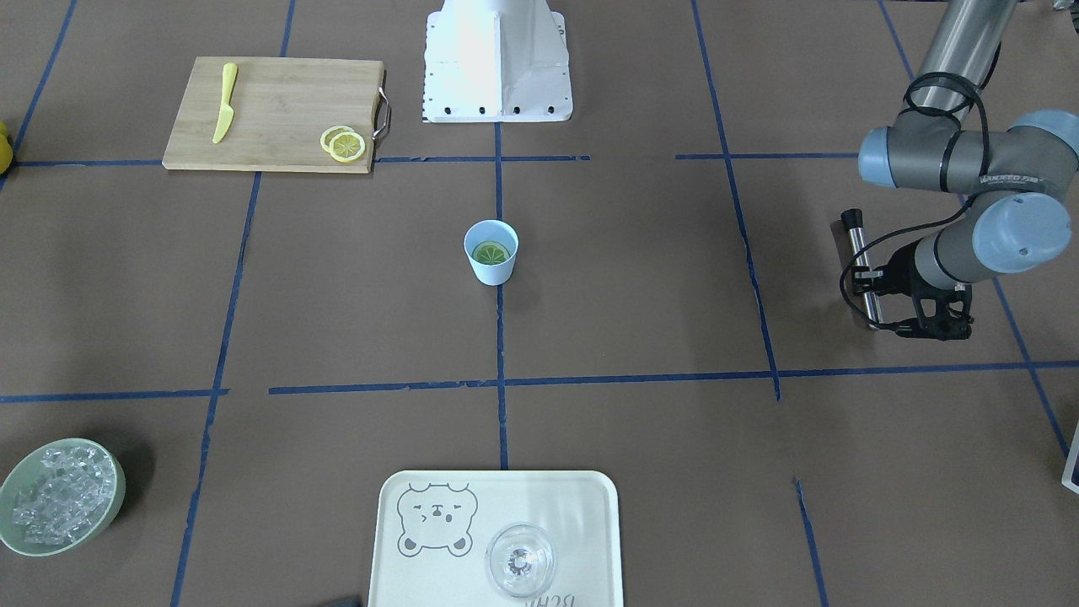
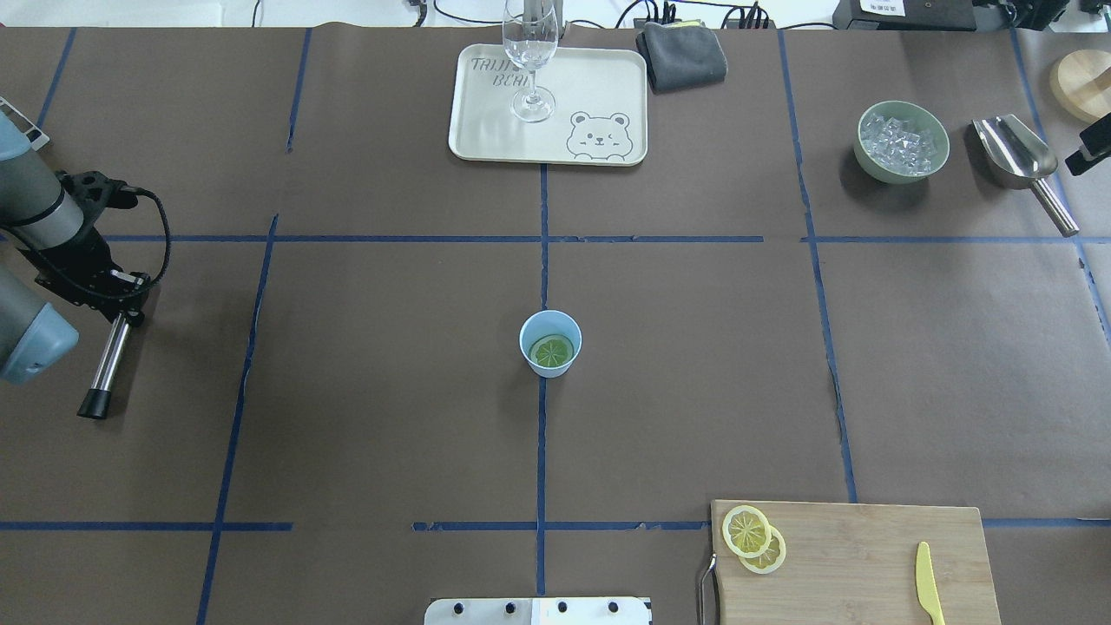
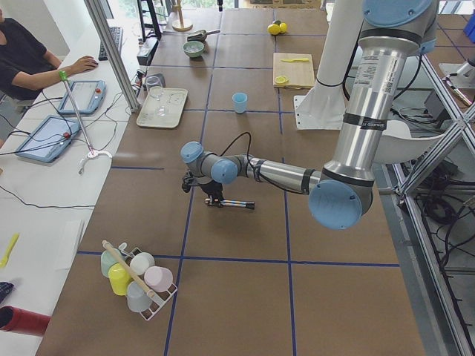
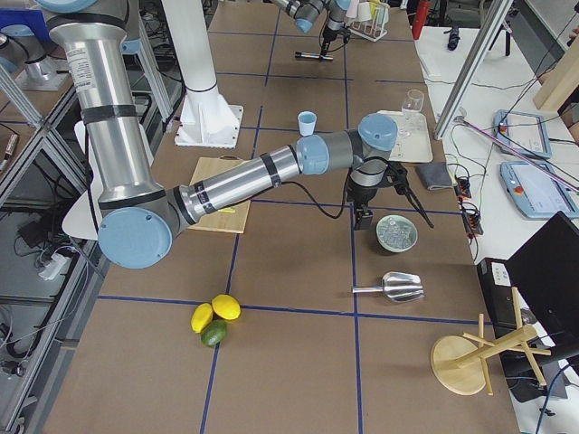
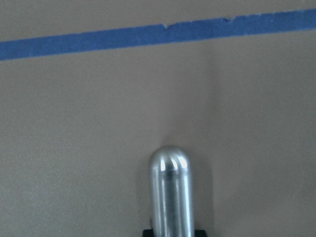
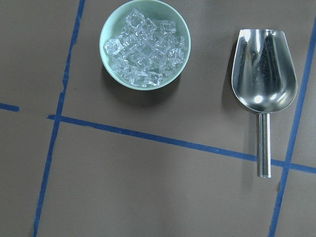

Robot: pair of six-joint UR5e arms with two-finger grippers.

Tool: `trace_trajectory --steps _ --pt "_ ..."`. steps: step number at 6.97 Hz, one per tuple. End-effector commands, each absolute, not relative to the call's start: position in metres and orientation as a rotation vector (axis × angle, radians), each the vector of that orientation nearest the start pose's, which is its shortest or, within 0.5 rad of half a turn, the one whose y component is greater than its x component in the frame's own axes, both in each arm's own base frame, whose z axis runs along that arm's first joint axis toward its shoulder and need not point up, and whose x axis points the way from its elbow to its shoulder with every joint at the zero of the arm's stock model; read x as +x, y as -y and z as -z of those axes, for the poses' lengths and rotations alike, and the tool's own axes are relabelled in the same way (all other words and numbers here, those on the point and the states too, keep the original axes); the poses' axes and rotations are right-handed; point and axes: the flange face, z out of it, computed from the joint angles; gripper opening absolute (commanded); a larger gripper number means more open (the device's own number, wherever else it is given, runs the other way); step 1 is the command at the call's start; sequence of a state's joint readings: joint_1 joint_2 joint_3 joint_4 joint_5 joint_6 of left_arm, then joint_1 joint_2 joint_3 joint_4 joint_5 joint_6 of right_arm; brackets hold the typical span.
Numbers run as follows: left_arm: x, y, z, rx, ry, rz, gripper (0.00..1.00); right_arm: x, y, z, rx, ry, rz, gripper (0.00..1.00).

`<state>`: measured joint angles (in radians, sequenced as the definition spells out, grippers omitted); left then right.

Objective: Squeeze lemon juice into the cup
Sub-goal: 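Lower the left gripper onto the steel muddler rod and grasp it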

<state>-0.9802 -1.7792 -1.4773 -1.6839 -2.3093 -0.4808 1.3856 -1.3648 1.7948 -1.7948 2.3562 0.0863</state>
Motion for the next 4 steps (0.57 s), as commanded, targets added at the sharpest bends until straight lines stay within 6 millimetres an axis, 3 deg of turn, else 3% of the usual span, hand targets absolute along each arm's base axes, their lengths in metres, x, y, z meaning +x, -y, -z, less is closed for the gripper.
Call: trace_trajectory --steps 1,2,3,4 --pt "0.27 0.528 -0.563 -0.155 -0.757 -0.195 0.0 -0.04 0.557 -0.463 0.089 0.803 0.174 1.0" --pt "0.25 0.531 -0.529 -0.084 -0.786 -0.189 0.0 -0.035 0.557 -0.462 0.094 0.801 0.167 1.0" --pt "0.209 0.548 -0.51 -0.03 -0.797 -0.129 0.0 -0.035 0.557 -0.462 0.096 0.8 0.168 1.0" --pt "0.2 0.557 -0.479 0.044 -0.79 -0.122 0.0 -0.032 0.557 -0.458 0.11 0.787 0.169 1.0"
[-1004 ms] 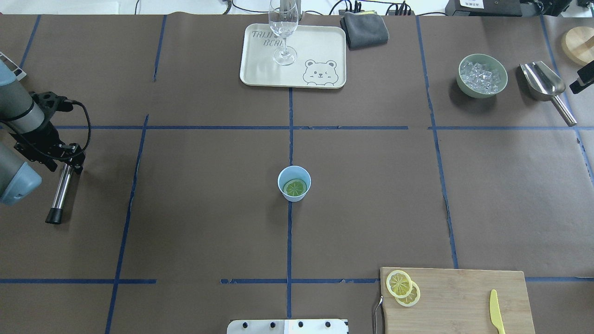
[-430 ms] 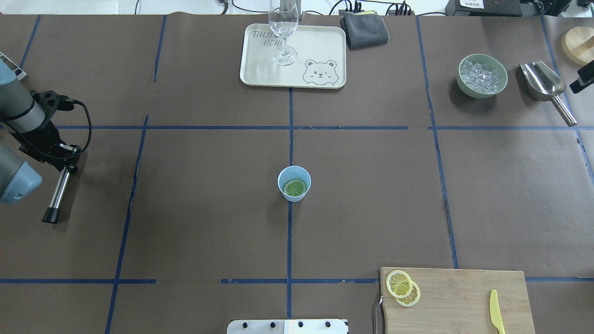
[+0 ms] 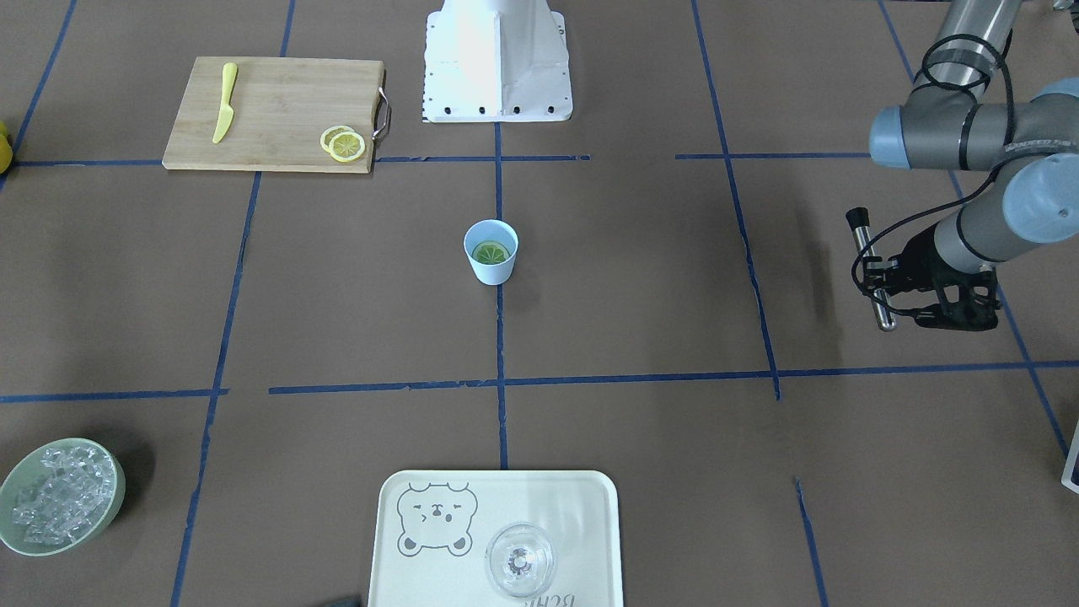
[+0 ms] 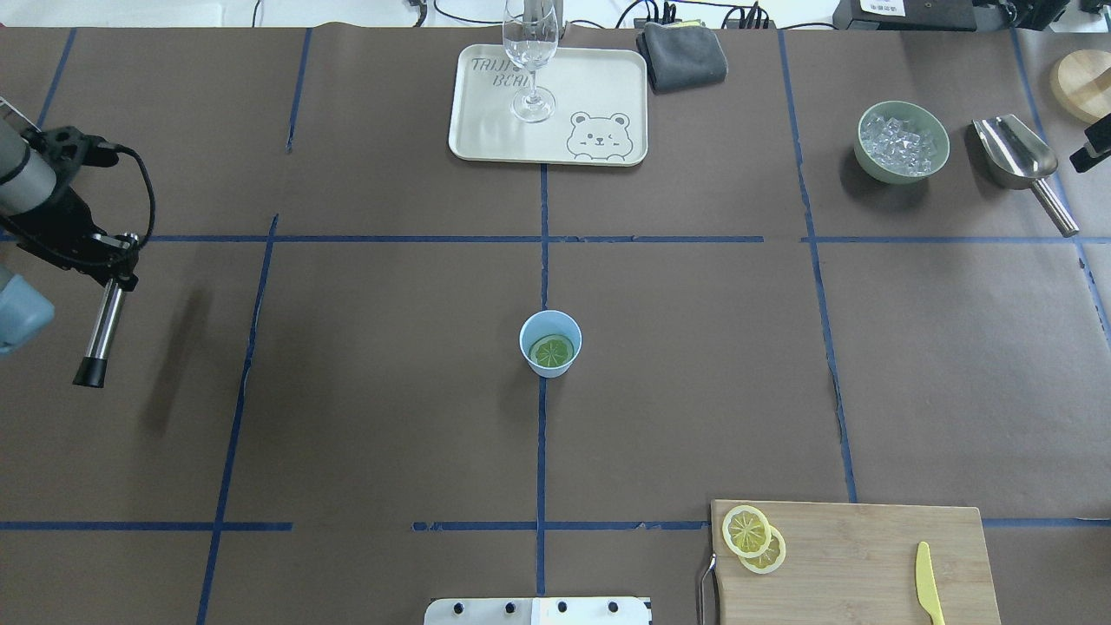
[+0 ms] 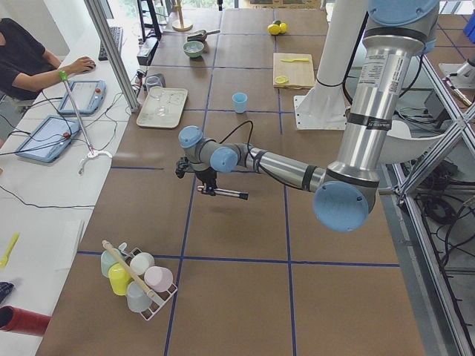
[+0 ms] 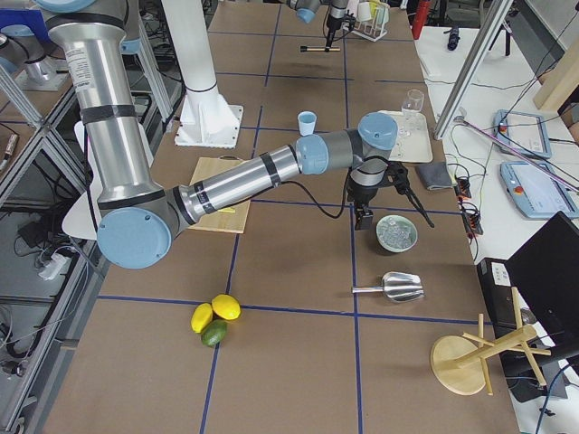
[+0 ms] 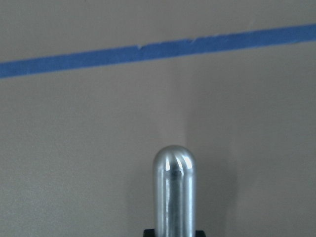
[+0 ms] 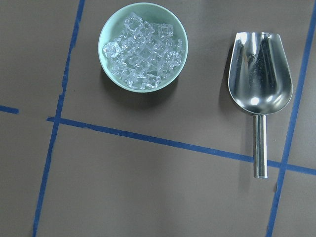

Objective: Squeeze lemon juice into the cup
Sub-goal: 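Lift the steel muddler upright and carry it toward the blue cup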

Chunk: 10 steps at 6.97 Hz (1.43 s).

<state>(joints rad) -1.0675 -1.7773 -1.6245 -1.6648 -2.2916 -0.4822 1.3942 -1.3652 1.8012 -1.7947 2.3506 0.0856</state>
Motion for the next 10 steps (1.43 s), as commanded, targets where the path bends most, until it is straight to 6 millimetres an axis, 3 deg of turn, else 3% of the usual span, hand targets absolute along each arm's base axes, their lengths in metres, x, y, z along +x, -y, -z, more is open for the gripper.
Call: trace_trajectory --steps 1,2,3,4,5,6,9,10 --pt "0.192 0.569 -0.42 0.228 -0.714 -0.117 0.0 -0.025 0.558 -0.448 0.157 0.691 0.169 1.0" --pt "0.181 0.563 -0.379 0.361 -0.67 -0.113 0.0 -0.025 0.559 -0.451 0.153 0.676 0.167 1.0" --pt "0.183 0.562 -0.327 0.471 -0.681 -0.121 0.0 -0.025 0.556 -0.457 0.139 0.68 0.161 1.0" --pt "0.221 0.534 -0.288 0.582 -0.627 -0.013 0.0 -0.025 0.552 -0.46 0.13 0.685 0.158 1.0" --pt "0.293 0.5 -0.26 0.63 -0.641 0.028 0.0 -0.025 0.546 -0.467 0.112 0.703 0.155 1.0" --pt "0.314 0.497 -0.218 0.65 -0.717 0.055 0.0 -0.025 0.546 -0.468 0.111 0.706 0.156 1.0" --pt "0.319 0.478 -0.138 0.768 -0.932 0.014 0.0 -0.024 0.541 -0.474 0.103 0.705 0.153 1.0" --pt "0.308 0.468 -0.12 0.88 -1.046 0.012 0.0 -0.022 0.533 -0.478 0.099 0.707 0.15 1.0"
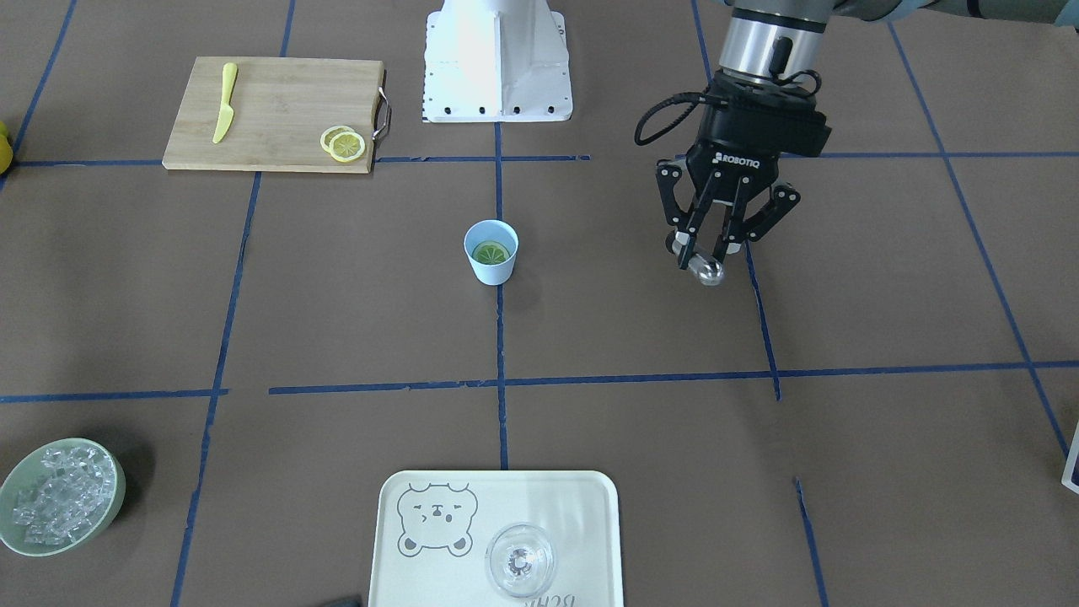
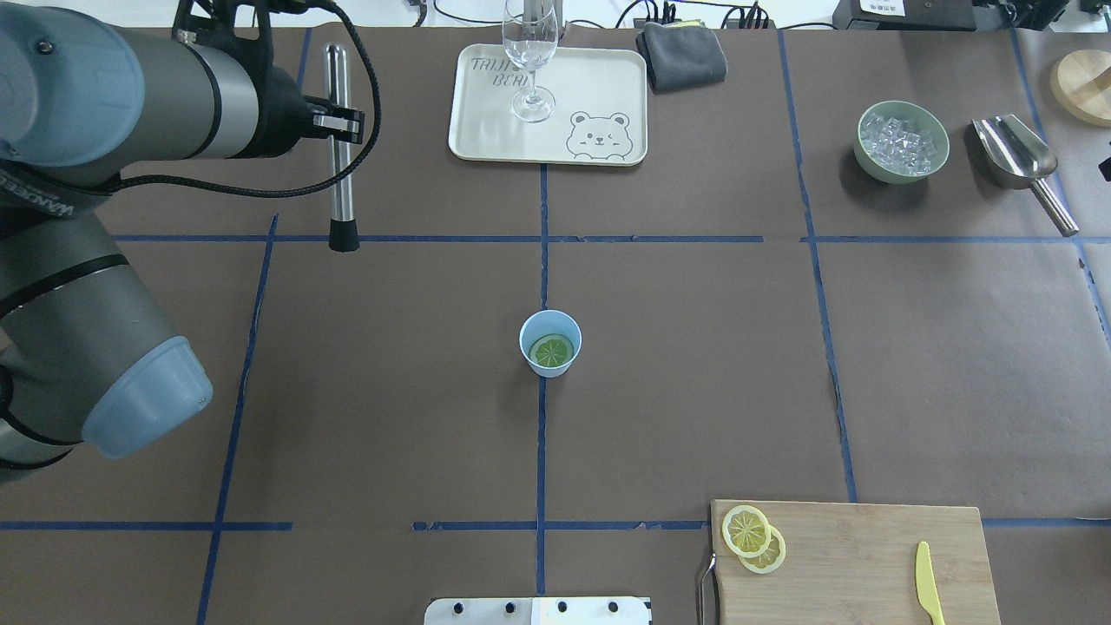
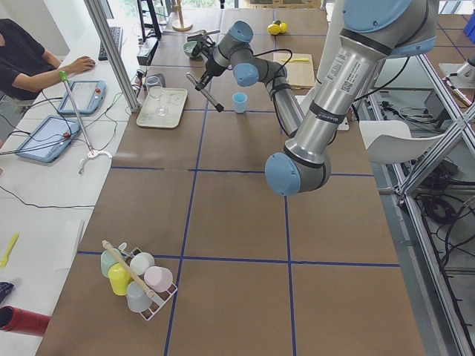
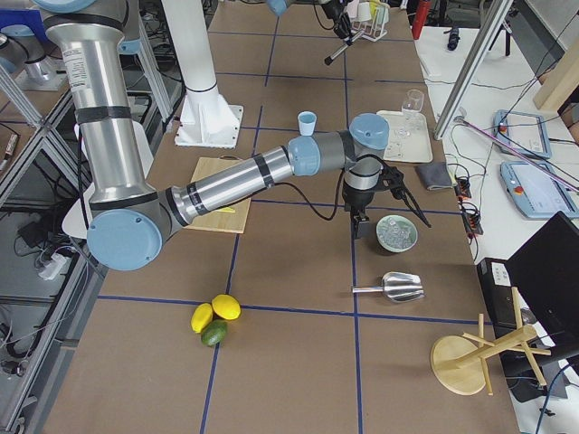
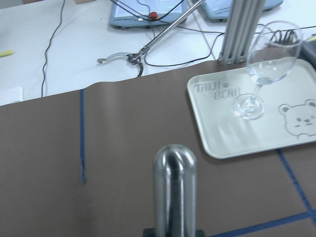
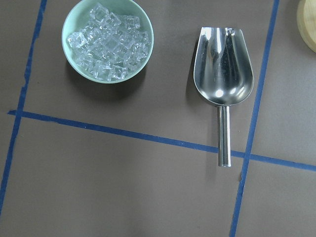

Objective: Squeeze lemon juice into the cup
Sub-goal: 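Lift the steel muddler upright and carry it toward the blue cup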

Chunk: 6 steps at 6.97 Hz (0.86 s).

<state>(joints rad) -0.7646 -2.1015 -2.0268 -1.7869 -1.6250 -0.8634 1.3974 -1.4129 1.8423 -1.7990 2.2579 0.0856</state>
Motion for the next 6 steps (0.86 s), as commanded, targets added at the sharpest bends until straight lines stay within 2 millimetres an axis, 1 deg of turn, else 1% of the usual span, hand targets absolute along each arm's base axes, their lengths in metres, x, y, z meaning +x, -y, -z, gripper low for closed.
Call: trace_trajectory --steps 1,2,3,4,5,6 --pt "0.309 0.461 -0.11 0.958 -1.089 0.034 0.0 -0.021 0.525 -0.485 0.086 0.713 0.148 1.0" --pt "0.336 0.444 -0.108 1.01 -1.059 0.072 0.0 -0.011 0.51 -0.511 0.043 0.721 0.123 1.0" --pt "0.371 0.418 -0.107 1.076 -1.004 0.13 0.0 -0.003 0.503 -0.521 0.029 0.722 0.102 1.0" --pt "0.39 0.403 -0.108 1.102 -1.033 0.143 0.0 0.01 0.488 -0.547 0.002 0.721 0.081 1.0" --pt "0.401 0.391 -0.107 1.151 -1.129 0.178 0.0 0.027 0.478 -0.574 0.016 0.729 0.062 1.0" --pt "0.407 0.385 -0.108 1.182 -1.177 0.209 0.0 0.042 0.472 -0.597 0.03 0.77 0.035 1.0"
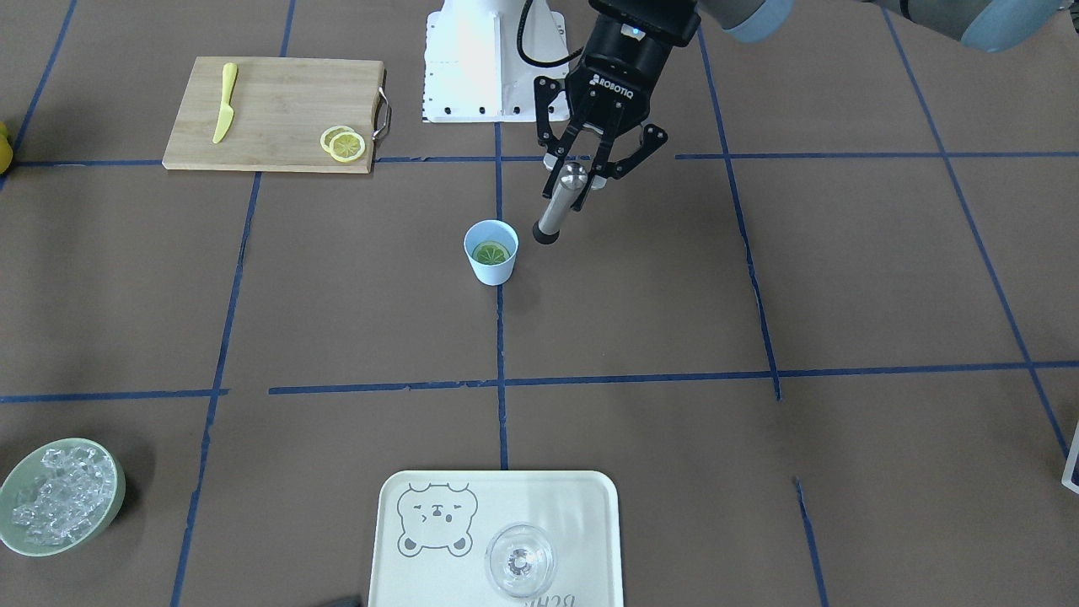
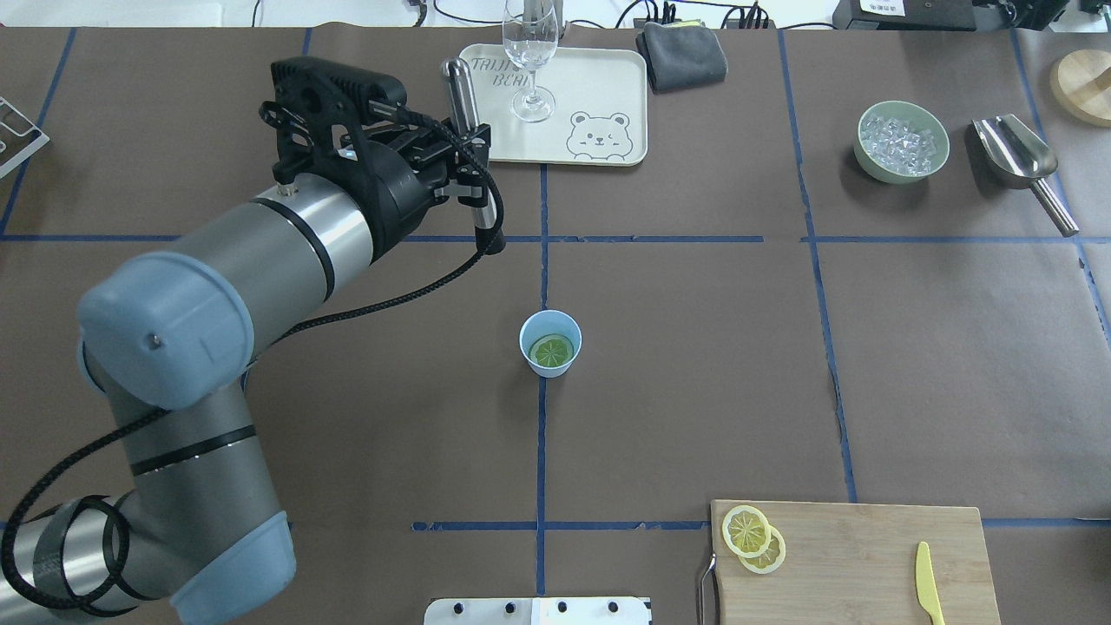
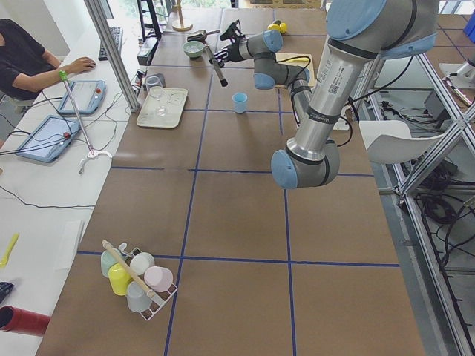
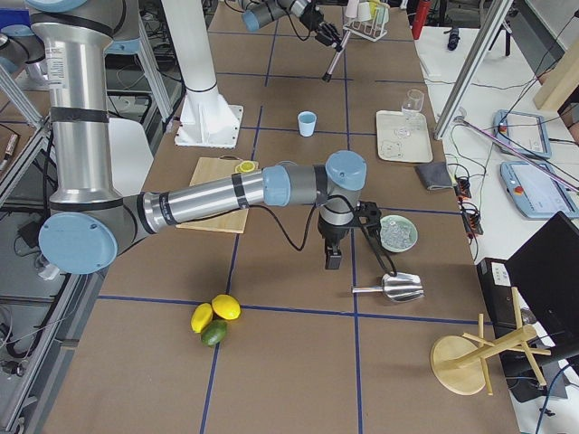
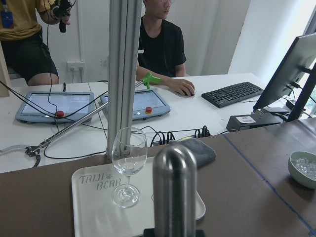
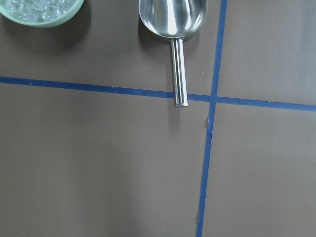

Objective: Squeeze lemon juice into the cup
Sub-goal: 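Lower the muddler end into the blue cup with the left gripper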

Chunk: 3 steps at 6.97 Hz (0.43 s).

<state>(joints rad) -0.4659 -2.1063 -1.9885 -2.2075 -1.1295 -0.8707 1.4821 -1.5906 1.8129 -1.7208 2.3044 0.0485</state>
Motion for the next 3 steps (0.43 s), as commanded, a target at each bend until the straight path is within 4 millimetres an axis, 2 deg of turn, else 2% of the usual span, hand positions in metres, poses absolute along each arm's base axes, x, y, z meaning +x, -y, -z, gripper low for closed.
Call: trace_trajectory --steps 1,2,3 --pt "0.419 0.376 -0.113 1.197 -1.151 0.239 0.0 0.055 0.469 -0.609 0.05 0.81 0.019 1.0" --pt "0.423 0.372 -0.115 1.222 -1.118 0.267 0.0 0.062 0.461 -0.616 0.042 0.809 -0.003 1.0" --pt "0.425 0.37 -0.115 1.226 -1.109 0.266 0.0 0.068 0.457 -0.615 0.046 0.809 -0.025 1.0"
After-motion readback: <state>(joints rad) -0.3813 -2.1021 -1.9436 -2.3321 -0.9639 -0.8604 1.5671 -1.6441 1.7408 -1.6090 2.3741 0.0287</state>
